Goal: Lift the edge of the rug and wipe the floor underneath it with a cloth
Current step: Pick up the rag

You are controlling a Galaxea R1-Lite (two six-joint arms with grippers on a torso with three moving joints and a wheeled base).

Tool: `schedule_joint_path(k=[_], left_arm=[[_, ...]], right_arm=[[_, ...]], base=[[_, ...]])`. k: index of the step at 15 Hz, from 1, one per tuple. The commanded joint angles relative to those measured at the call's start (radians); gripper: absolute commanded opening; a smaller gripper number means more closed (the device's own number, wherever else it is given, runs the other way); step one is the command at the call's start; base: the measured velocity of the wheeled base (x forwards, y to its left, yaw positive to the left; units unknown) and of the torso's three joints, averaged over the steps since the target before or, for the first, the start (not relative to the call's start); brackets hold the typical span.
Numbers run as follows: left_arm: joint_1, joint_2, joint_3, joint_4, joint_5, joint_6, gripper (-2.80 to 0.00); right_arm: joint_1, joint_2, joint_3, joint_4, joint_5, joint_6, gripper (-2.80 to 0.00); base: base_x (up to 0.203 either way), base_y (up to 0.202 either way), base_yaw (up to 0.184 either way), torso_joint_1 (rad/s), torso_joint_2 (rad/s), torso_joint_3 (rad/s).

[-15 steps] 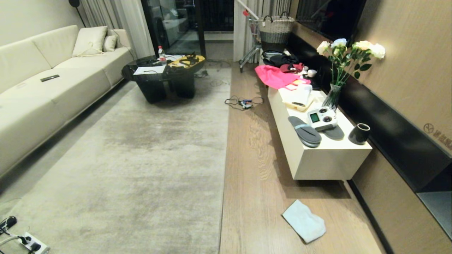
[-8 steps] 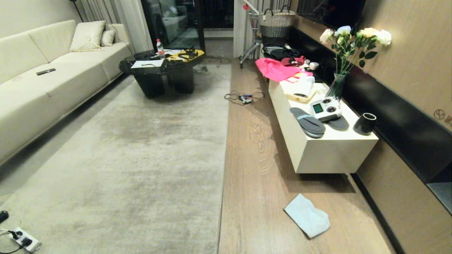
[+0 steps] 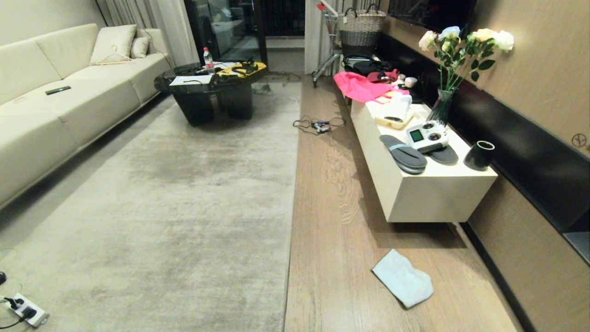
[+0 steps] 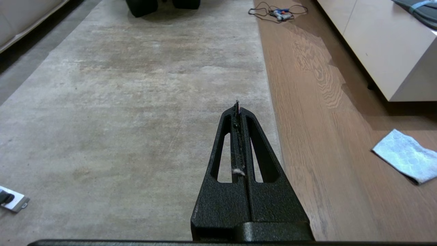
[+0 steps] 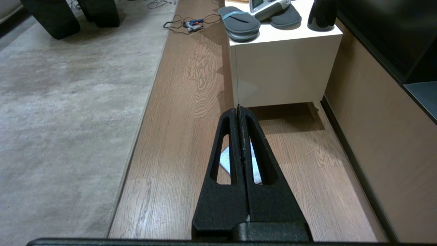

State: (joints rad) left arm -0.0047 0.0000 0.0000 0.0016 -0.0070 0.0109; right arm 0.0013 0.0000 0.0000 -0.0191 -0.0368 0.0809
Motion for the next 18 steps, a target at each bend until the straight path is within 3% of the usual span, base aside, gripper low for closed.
schedule_joint_path(k=[1,18], left_arm=[[0.0,0.0,0.0,0.0,0.001,0.0,-2.8],[0.0,0.0,0.0,0.0,-0.002,0.001,-2.8]], right_arm=[[0.0,0.002,0.0,0.001,-0.002,0.002,-2.8],[0.0,0.0,0.0,-0.001,-0.001,0.0,-2.8]], base=[[0.0,0.0,0.0,0.0,0.0,0.0],[0.0,0.0,0.0,0.003,0.02,0.02]])
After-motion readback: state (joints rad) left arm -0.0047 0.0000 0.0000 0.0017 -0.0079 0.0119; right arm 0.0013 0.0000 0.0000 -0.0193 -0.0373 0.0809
